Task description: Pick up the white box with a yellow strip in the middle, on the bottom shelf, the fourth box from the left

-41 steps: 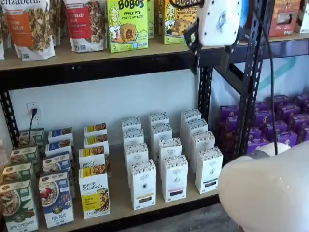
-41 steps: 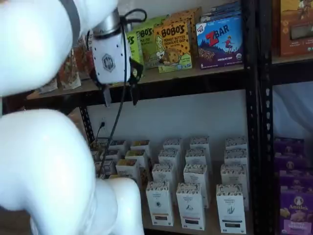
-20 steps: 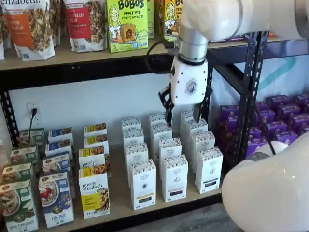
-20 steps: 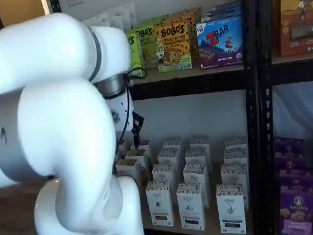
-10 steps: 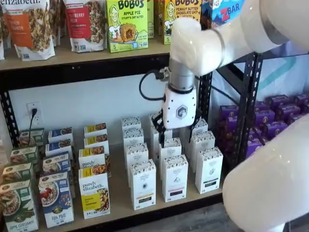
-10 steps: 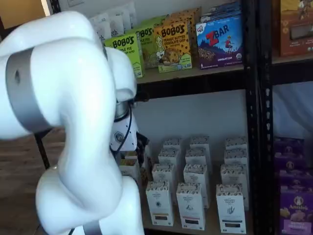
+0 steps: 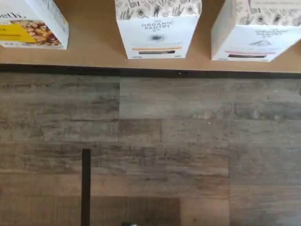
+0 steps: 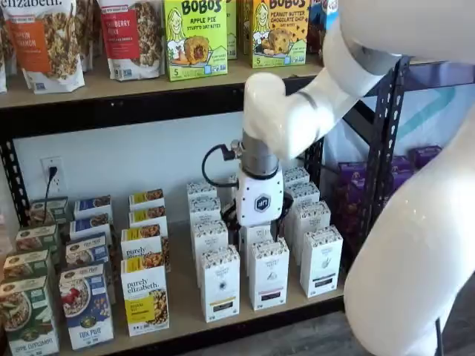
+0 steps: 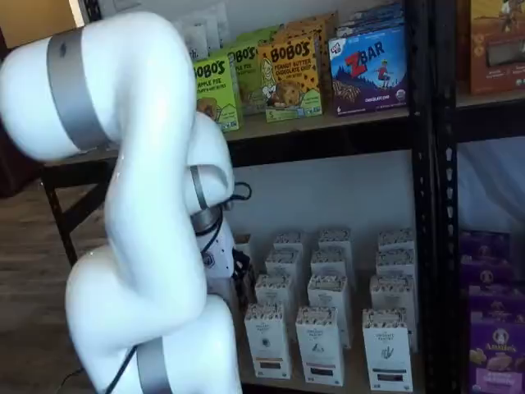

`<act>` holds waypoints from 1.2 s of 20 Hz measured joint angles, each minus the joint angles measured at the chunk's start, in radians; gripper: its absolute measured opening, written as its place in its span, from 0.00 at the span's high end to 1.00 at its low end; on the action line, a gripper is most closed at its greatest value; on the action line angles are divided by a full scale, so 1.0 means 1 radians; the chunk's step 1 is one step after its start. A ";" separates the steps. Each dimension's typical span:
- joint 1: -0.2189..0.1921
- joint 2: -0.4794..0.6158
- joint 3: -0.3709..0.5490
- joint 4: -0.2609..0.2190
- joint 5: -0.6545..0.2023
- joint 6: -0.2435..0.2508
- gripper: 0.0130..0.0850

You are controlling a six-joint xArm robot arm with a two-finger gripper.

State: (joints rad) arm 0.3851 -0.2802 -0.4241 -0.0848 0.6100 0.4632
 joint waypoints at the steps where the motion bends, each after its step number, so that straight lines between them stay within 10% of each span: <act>1: 0.000 0.024 -0.003 -0.003 -0.023 0.003 0.00; 16: -0.025 0.394 -0.111 -0.169 -0.320 0.143 0.00; 24: -0.038 0.525 -0.194 -0.155 -0.356 0.119 0.00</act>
State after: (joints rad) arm 0.3475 0.2453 -0.6180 -0.2399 0.2539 0.5821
